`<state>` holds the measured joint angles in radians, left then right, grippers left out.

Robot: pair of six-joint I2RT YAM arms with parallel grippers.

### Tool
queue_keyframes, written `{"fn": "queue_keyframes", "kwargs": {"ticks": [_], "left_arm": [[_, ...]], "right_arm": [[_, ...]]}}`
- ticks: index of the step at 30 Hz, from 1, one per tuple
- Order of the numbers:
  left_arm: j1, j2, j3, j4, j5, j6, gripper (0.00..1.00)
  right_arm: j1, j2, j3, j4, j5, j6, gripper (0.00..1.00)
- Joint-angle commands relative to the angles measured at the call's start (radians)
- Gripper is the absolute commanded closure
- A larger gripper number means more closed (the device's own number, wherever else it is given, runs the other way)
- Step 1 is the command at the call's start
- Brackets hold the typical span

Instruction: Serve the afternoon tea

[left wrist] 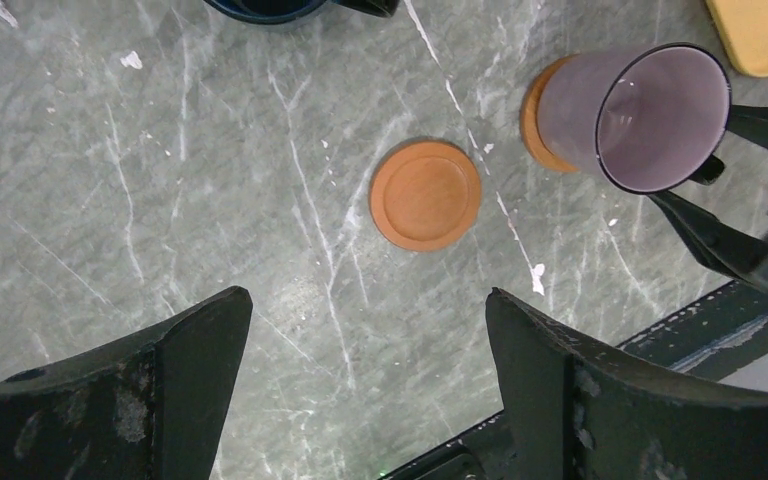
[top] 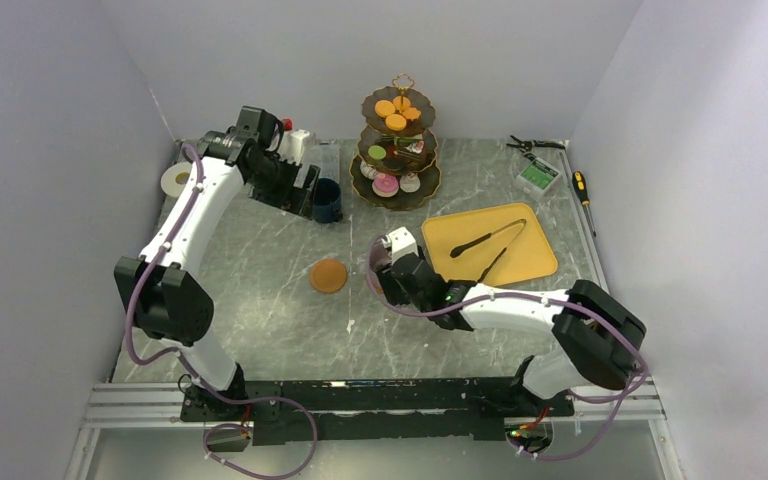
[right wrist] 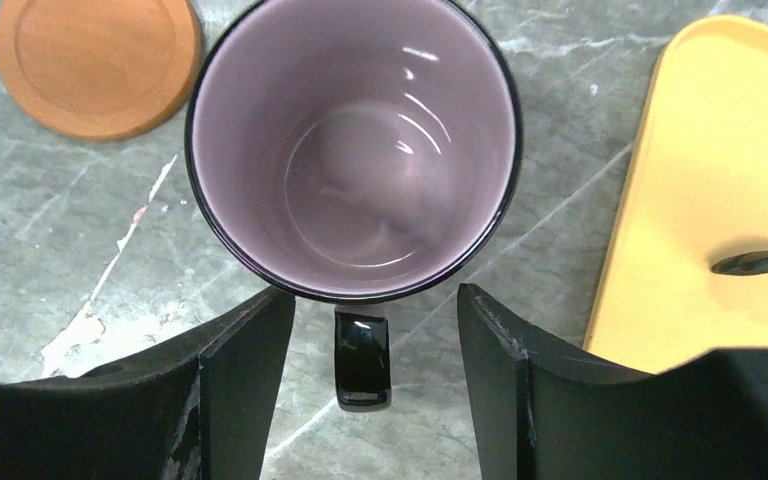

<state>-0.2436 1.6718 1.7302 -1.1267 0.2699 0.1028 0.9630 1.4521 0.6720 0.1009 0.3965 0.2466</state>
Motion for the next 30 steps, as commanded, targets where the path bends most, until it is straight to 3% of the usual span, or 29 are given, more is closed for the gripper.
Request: {"fn": "queue_keyframes", "kwargs": {"ticks": [1, 7, 14, 20, 25, 30], "left_arm": [[-0.002, 0.047, 0.060, 0.025, -0.026, 0.035, 0.07], [-0.001, 0.199, 0.159, 0.081, -0.064, 0.070, 0.07], [0.026, 0.476, 0.388, 0.098, -0.089, 0.134, 0.07], [0.069, 0.687, 0.603, 0.049, -0.058, 0.130, 0.23], [0.070, 0.695, 0.565, 0.120, 0.002, 0.118, 0.30], [0.073, 0.659, 0.452, 0.219, 0.119, 0.071, 0.49]], "right_arm": [[0.005, -0.073, 0.026, 0.024, 0.040, 0.007, 0.33], [0.005, -0.179, 0.099, -0.042, 0.042, -0.005, 0.26], [0.006, -0.252, 0.150, -0.083, 0.032, -0.001, 0.26], [0.005, -0.282, 0.149, -0.096, 0.035, 0.020, 0.30], [0.005, -0.292, 0.145, -0.135, 0.050, 0.025, 0.33], [0.005, -0.283, 0.148, -0.141, 0.063, 0.020, 0.36]]}}
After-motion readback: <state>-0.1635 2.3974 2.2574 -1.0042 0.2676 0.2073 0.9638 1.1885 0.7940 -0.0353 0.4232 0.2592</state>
